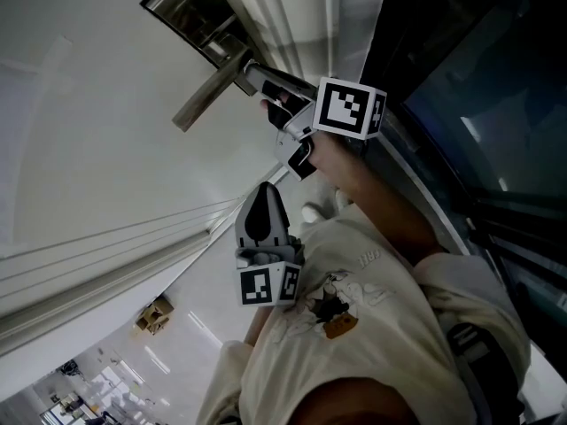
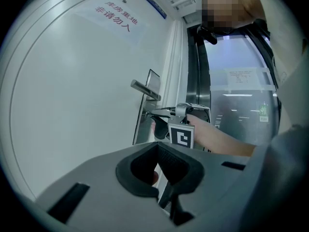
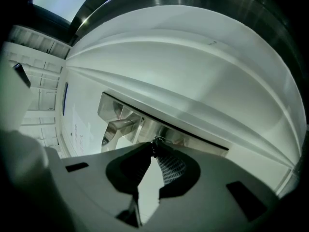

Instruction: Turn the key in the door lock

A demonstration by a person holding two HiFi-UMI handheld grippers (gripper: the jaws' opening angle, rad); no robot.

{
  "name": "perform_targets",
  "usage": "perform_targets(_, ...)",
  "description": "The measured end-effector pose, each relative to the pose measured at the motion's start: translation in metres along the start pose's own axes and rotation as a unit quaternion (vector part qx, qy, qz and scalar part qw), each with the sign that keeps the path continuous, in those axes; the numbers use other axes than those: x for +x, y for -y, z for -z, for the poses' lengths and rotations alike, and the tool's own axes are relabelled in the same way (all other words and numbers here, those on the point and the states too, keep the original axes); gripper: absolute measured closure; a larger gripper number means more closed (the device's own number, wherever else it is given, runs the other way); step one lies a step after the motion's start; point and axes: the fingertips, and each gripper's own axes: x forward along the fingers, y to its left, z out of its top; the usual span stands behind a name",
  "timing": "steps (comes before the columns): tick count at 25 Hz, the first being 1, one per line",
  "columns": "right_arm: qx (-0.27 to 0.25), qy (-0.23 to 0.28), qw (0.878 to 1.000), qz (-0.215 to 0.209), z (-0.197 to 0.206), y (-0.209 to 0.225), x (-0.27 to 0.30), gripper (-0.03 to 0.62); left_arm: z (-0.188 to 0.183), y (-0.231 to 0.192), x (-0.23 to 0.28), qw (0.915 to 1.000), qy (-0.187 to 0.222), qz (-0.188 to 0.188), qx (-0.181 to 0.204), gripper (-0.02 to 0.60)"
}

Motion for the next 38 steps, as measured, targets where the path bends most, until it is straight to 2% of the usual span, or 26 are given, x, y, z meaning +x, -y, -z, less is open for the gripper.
perform_targets(13,-0.044,-0.025,0.999,-0.007,-0.002,0.003,-0.014,0.522,-0.004,-0.005,0.004,0.9999,0.006,-0.008,-0.007,0.576)
perform_targets(18,-0.107,-0.037,0.994,0.008,0.005,0.004,-0.036,0.522,-0.005,-0.011,0.004,0.9997,0.013,-0.018,-0.013,0.576)
perform_targets(22,-0.198,-0.061,0.978,0.013,0.026,-0.006,-0.052,0.528,-0.004,-0.013,0.006,0.9995,0.014,-0.021,-0.021,0.576)
perform_targets(27,-0.329,-0.082,0.941,0.026,0.068,-0.012,-0.067,0.559,-0.003,-0.021,0.002,0.9991,0.012,-0.025,-0.031,0.576)
perform_targets(32,-0.368,-0.098,0.924,0.034,0.103,-0.009,-0.081,0.574,0.000,-0.025,0.000,0.9992,0.007,-0.025,-0.029,0.576)
perform_targets(38,-0.381,-0.092,0.919,0.045,0.110,-0.014,-0.093,0.586,-0.001,-0.021,-0.006,0.9992,0.005,-0.027,-0.030,0.577)
